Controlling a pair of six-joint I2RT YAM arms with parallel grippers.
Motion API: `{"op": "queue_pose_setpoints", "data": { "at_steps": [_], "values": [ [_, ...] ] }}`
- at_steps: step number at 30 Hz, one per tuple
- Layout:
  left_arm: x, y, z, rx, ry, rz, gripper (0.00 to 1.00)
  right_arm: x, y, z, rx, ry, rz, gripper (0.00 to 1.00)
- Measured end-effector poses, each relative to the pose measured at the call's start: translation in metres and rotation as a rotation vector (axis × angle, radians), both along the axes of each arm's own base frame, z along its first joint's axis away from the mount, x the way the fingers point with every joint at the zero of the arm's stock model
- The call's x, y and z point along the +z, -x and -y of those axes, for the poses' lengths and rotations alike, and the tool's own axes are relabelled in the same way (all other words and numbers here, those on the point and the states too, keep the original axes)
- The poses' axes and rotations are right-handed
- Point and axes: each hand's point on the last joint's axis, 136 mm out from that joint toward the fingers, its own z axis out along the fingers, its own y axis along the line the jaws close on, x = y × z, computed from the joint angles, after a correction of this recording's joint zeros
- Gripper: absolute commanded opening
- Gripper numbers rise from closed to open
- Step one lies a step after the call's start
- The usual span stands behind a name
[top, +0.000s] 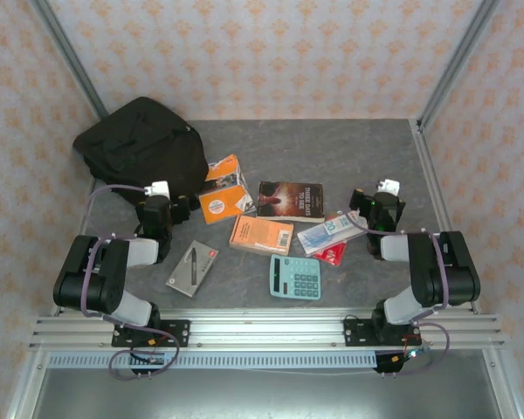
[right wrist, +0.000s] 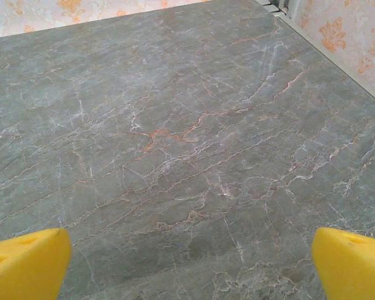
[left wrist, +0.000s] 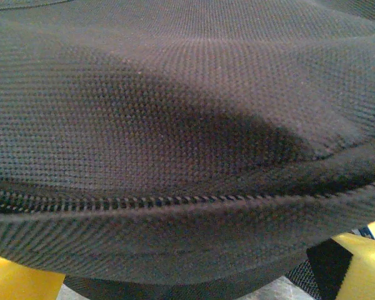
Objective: Pack the student bag
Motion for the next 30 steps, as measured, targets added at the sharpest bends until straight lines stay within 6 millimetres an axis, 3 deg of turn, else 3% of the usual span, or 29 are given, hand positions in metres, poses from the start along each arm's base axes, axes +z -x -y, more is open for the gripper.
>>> {"op": "queue_pose_setpoints", "data": {
  "at_steps": [30],
  "values": [
    [0.0017,-0.0010,-0.0001,0.000,-0.003,-0.037,1.00,-0.0002,-0.0002,-0.0013,0.008,0.000,-0.001,0.99]
  ]
}}
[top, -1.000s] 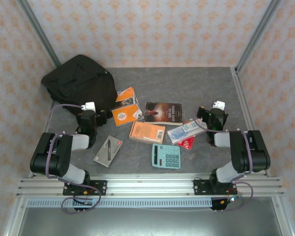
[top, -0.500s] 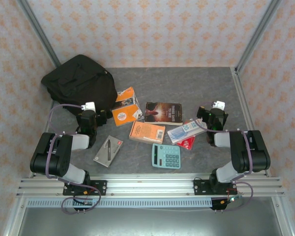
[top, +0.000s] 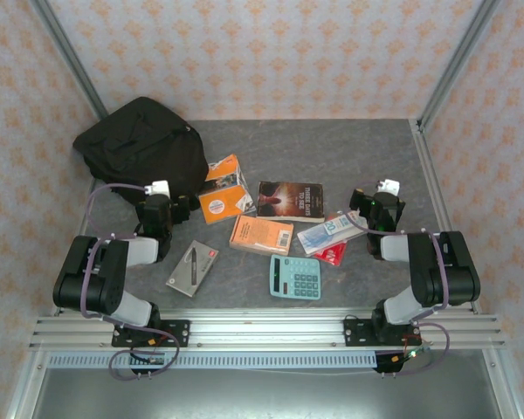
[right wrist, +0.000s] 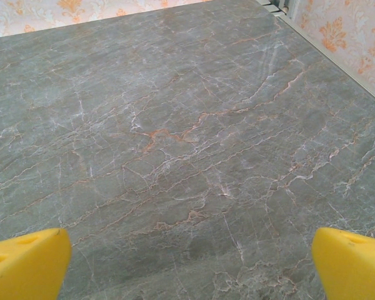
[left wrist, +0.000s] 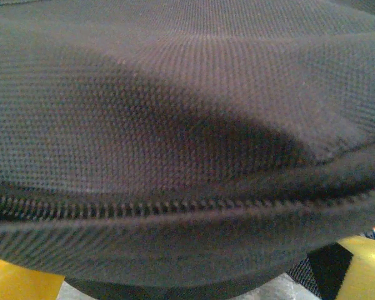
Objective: Pack the student bag
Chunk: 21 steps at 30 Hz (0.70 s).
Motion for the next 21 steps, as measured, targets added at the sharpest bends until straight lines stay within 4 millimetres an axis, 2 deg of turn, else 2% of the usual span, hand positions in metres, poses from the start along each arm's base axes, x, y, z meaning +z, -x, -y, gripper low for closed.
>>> {"op": "queue_pose_setpoints", "data": {
  "at_steps": [2,3,5,6,8,10,13,15,17,19,21],
  "values": [
    [0.019,-0.006,0.000,0.003,-0.001,-0.021,1.00,0.000,0.000,-0.004,0.021,0.005,-0.005,0.99],
    [0.036,-0.009,0.001,0.003,0.003,-0.003,1.00,0.001,0.000,-0.007,0.031,0.011,-0.011,0.99],
    [0.086,-0.012,0.006,-0.003,0.020,0.093,1.00,0.009,0.001,-0.019,0.073,0.042,-0.038,0.99],
    [0.112,-0.009,0.011,-0.014,0.029,0.153,1.00,0.020,-0.001,-0.029,0.101,0.052,-0.032,0.99],
    [0.169,0.003,0.028,-0.061,0.050,0.296,1.00,0.062,-0.005,-0.055,0.168,0.064,0.038,0.99],
    [0.214,0.018,0.049,-0.122,0.079,0.393,1.00,0.114,-0.003,-0.080,0.221,0.057,0.147,0.99],
    [0.266,0.040,0.072,-0.197,0.136,0.454,1.00,0.191,0.012,-0.115,0.290,0.006,0.295,0.99],
    [0.287,0.051,0.074,-0.201,0.180,0.460,1.00,0.231,0.024,-0.137,0.322,-0.042,0.340,0.99],
    [0.298,0.060,0.069,-0.171,0.220,0.446,1.00,0.261,0.035,-0.156,0.343,-0.078,0.334,0.99],
    [0.296,0.063,0.064,-0.131,0.246,0.411,1.00,0.282,0.043,-0.167,0.351,-0.105,0.307,0.99],
    [0.284,0.063,0.059,-0.075,0.264,0.338,1.00,0.296,0.049,-0.166,0.344,-0.130,0.264,0.99]
  ]
}}
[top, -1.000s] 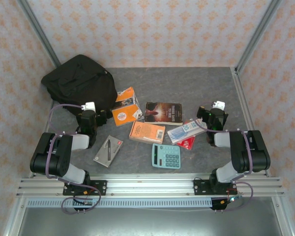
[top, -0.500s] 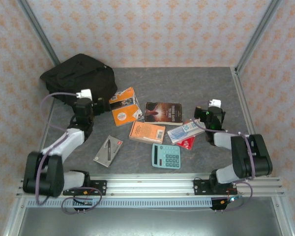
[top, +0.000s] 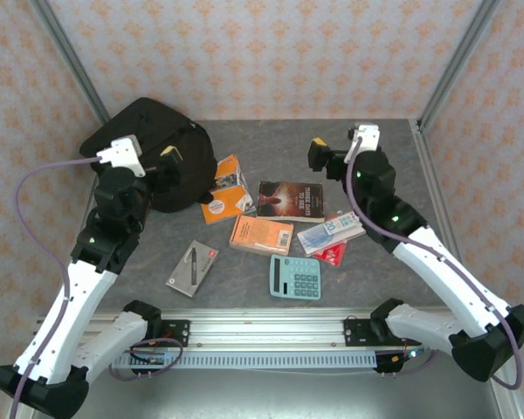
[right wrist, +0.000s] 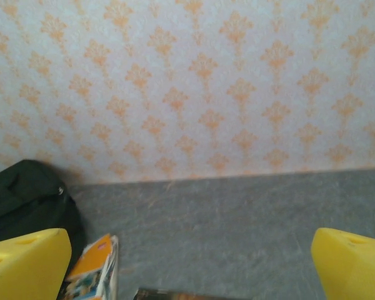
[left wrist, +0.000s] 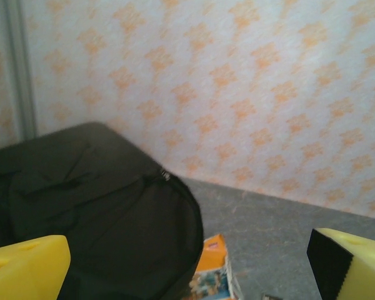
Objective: Pack the student bag
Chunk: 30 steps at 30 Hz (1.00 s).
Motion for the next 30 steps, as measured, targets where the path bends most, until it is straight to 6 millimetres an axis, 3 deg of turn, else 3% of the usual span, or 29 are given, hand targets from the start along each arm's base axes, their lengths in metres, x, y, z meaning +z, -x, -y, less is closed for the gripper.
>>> {"op": "queue_pose_setpoints", "data": {
  "at_steps": [3,6,9,13,16,18,24,27,30],
  "values": [
    [-0.026,-0.016,0.001,0.044,0.030,-0.127,1.00,0.001,0.007,0.009,-0.028,-0.075,-0.048,1.00],
    [-0.057,-0.044,0.011,0.048,0.021,-0.288,1.00,-0.032,0.012,0.015,-0.028,-0.124,-0.153,0.99],
    [-0.081,-0.091,0.032,0.016,-0.026,-0.444,1.00,-0.067,0.010,0.007,-0.004,-0.117,-0.289,0.99],
    [-0.115,-0.144,0.054,-0.028,-0.111,-0.594,0.88,-0.108,0.022,-0.015,0.074,-0.084,-0.421,0.95],
    [-0.147,-0.170,0.064,-0.057,-0.184,-0.703,0.69,-0.125,0.030,-0.020,0.114,-0.059,-0.475,0.89],
    [-0.167,-0.184,0.069,-0.073,-0.224,-0.761,0.64,-0.133,0.034,-0.020,0.120,-0.049,-0.498,0.88],
    [-0.232,-0.192,0.070,-0.096,-0.306,-0.935,0.56,-0.141,0.044,-0.017,0.134,-0.040,-0.527,0.83],
    [-0.248,-0.191,0.069,-0.100,-0.325,-0.982,0.40,-0.142,0.046,-0.016,0.133,-0.038,-0.529,0.77],
    [-0.254,-0.193,0.068,-0.101,-0.343,-0.997,0.14,-0.145,0.046,-0.015,0.130,-0.029,-0.535,0.65]
  ]
}}
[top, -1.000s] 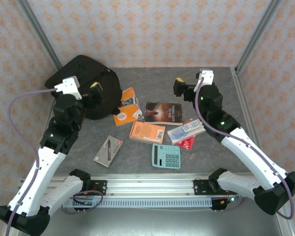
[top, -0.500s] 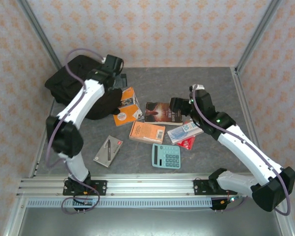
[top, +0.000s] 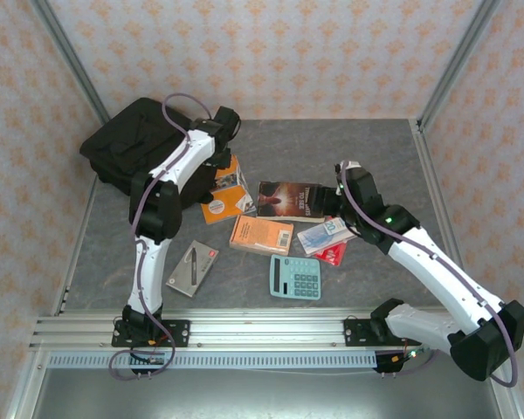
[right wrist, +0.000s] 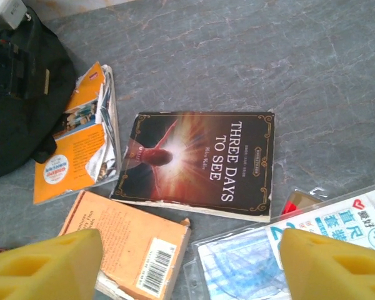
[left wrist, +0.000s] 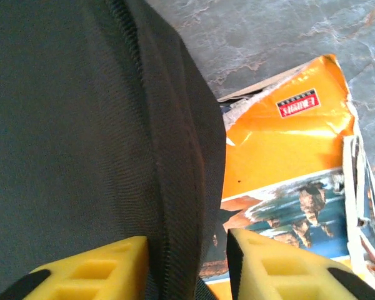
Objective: Pack the student bag
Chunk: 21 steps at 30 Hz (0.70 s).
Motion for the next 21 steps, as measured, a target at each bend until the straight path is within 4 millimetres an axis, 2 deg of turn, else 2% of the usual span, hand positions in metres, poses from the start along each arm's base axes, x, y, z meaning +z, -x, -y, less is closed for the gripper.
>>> {"op": "queue_pose_setpoints", "data": {
  "at_steps": [2,7,10,12,14,17,21],
  "values": [
    [0.000,-0.001,0.000,-0.006,-0.008,-0.002,0.00,-0.002,0.001,0.001,-0.004,0.004,-0.005,0.63],
    [0.007,-0.005,0.000,-0.029,-0.020,0.005,0.00,-0.003,0.003,0.006,-0.018,0.013,0.003,0.63],
    [0.014,-0.007,0.001,-0.049,-0.026,0.017,0.00,-0.002,0.006,0.012,-0.034,0.019,0.017,0.66],
    [0.021,-0.009,0.005,-0.074,-0.031,0.030,0.00,-0.001,0.007,0.015,-0.045,0.024,0.024,0.72],
    [0.034,-0.008,0.014,-0.113,-0.034,0.048,0.00,0.001,0.007,0.020,-0.068,0.029,0.031,0.74],
    [0.065,-0.002,0.038,-0.205,-0.041,0.095,0.00,0.004,0.009,0.029,-0.107,0.044,0.047,0.74],
    [0.120,0.016,0.088,-0.363,-0.044,0.194,0.00,0.016,0.013,0.044,-0.157,0.057,0.096,0.73]
  ]
}}
